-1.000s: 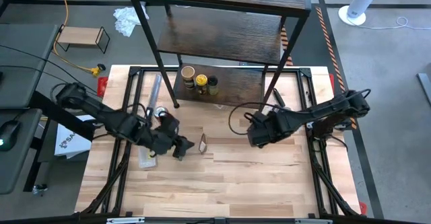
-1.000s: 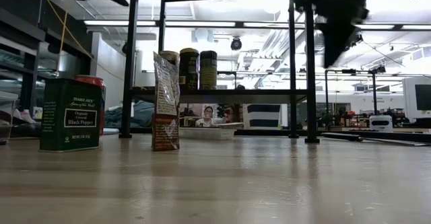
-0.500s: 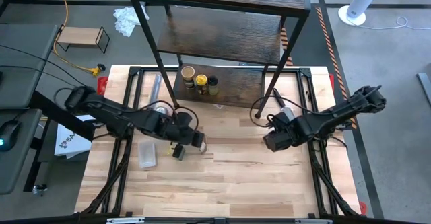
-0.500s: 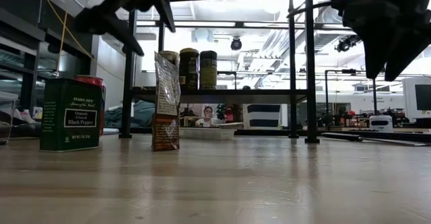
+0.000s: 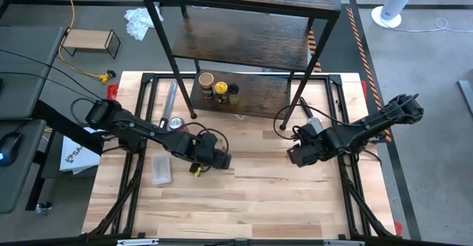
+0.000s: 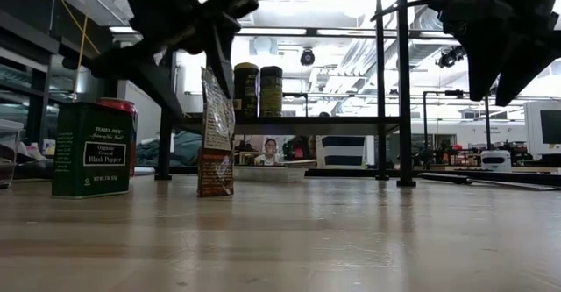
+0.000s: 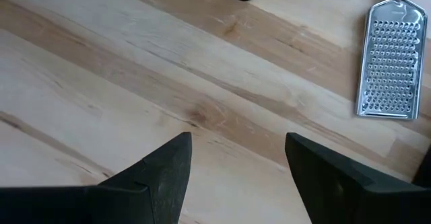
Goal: Shelf spices
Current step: Put the seasoning bag on the left of the bottom shelf
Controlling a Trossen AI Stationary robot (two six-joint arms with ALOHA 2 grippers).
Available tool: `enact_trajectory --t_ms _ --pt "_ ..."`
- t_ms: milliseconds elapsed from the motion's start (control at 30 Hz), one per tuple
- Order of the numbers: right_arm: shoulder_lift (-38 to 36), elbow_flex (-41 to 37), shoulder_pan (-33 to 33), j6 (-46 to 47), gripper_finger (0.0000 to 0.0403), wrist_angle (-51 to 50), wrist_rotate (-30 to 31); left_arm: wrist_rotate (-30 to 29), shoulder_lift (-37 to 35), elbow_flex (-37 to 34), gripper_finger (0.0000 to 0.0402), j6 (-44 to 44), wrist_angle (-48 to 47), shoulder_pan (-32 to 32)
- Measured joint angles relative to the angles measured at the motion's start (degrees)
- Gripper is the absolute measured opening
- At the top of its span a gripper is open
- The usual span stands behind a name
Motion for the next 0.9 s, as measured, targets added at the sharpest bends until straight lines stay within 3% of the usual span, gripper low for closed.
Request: enact_trajectory --t_ms 133,233,300,467,767,900 --pt "0.0 0.0 0.0 -0.1 0.0236 0.0 0.1 -2.5 2.0 0.0 0.028 -1.4 2.7 -1.1" --pt "0.0 0.0 0.0 -0.1 0.0236 0.0 0.2 -4.0 4.1 0.0 0.0244 -2.8 3.3 -1.6" --pt "0.0 0.0 0.0 -0.4 0.0236 0.0 0.2 -4.8 5.2 0.0 0.0198 -3.8 3.5 -1.7" --pt "0.0 0.0 0.0 -1.4 0.0236 0.0 0.3 -10.1 4.9 0.0 0.0027 -6.5 2.9 -3.3" --pt "0.0 0.0 0.0 -1.4 0.0236 0.0 2.7 -26.2 -8.4 0.0 0.0004 -15.8 -15.4 -3.9" --pt "0.0 0.0 -0.2 -1.4 0.0236 0.3 3.7 -28.8 -14.4 0.0 0.0003 -15.1 -23.5 -0.9"
